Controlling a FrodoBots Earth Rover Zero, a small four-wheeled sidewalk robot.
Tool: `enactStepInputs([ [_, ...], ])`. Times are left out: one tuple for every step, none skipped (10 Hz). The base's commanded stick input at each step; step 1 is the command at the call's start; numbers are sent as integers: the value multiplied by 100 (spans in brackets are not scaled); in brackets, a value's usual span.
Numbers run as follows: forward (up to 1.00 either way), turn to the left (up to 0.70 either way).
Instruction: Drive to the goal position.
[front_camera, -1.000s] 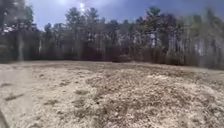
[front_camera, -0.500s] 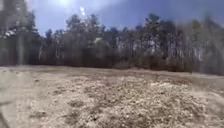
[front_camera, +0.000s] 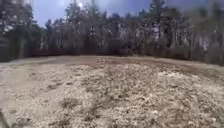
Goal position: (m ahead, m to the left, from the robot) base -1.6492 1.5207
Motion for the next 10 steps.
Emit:
enactStepInputs([
  [70, 35],
  [70, 35],
  [70, 35],
  [70, 35],
  [70, 35],
  [70, 35],
  [70, 35],
  [70, 35],
  [70, 35],
  [70, 35],
])
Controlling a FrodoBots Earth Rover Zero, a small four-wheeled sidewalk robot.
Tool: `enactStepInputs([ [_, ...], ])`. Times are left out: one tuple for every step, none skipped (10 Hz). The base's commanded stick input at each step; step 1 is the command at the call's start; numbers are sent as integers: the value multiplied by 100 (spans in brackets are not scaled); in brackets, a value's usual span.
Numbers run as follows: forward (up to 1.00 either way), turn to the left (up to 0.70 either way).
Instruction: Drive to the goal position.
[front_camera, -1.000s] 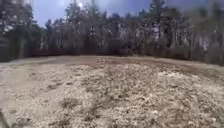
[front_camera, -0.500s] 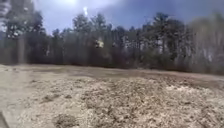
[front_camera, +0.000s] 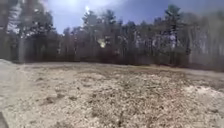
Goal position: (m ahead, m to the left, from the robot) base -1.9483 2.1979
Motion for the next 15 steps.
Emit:
enactStepInputs([
  [70, 35],
  [70, 35],
  [70, 35],
  [70, 35],
  [70, 35],
  [70, 35],
  [70, 35],
  [70, 35],
  [70, 35],
  [70, 35],
  [70, 35],
  [70, 35],
  [70, 21],
  [70, 10],
  [70, 0],
])
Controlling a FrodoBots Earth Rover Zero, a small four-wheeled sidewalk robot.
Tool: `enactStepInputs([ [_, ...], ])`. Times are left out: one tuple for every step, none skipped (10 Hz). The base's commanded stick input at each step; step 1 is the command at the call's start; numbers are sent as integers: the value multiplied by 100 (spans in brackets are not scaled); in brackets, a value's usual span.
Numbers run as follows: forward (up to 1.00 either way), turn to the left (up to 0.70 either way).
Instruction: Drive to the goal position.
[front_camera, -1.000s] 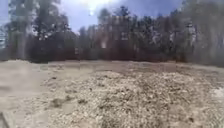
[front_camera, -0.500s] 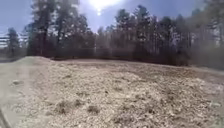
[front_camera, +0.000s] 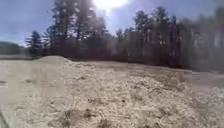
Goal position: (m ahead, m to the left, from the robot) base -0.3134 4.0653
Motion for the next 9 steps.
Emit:
enactStepInputs([
  [70, 0],
  [70, 0],
  [70, 0],
  [70, 0],
  [70, 0],
  [70, 0],
  [70, 0],
  [70, 0],
  [70, 0],
])
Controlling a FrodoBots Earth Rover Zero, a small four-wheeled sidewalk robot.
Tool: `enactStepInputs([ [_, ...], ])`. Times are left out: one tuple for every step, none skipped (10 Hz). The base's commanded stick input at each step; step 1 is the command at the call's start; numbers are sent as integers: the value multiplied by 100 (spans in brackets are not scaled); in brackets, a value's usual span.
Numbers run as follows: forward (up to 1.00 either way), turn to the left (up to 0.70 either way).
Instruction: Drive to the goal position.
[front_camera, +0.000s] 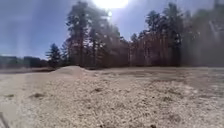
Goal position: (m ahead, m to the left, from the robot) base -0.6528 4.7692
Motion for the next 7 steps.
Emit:
enactStepInputs([
  [70, 0],
  [70, 0],
  [70, 0],
  [70, 0],
  [70, 0],
  [70, 0],
  [70, 0],
])
